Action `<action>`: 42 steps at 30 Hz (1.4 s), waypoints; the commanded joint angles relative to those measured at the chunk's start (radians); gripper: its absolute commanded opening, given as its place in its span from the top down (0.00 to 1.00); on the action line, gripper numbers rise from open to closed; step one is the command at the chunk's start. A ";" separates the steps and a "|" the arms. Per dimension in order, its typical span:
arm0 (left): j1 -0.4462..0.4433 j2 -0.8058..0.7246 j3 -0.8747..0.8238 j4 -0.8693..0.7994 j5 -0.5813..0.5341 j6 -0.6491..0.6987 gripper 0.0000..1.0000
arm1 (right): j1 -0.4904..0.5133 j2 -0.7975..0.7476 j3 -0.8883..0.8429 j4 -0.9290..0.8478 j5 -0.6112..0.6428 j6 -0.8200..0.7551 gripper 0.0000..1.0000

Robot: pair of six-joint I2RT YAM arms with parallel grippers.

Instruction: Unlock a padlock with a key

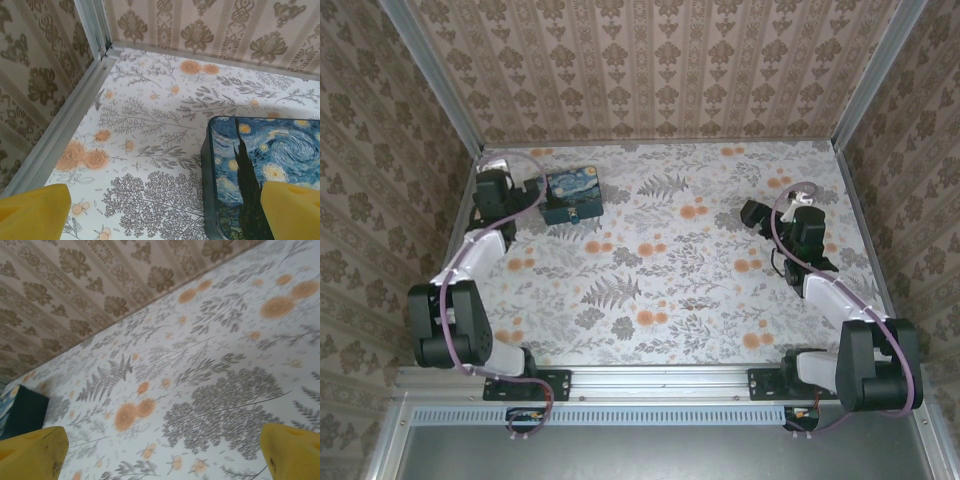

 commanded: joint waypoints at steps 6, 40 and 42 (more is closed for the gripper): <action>0.046 0.198 0.231 -0.253 0.159 -0.117 0.00 | 0.018 0.074 0.044 -0.063 -0.191 0.128 0.04; -0.403 0.498 0.433 -0.200 0.362 -0.278 0.00 | 0.106 0.090 0.019 -0.080 -0.220 0.180 0.05; -0.441 0.473 0.383 -0.170 0.336 -0.322 0.00 | 0.114 0.094 0.020 -0.087 -0.229 0.185 0.05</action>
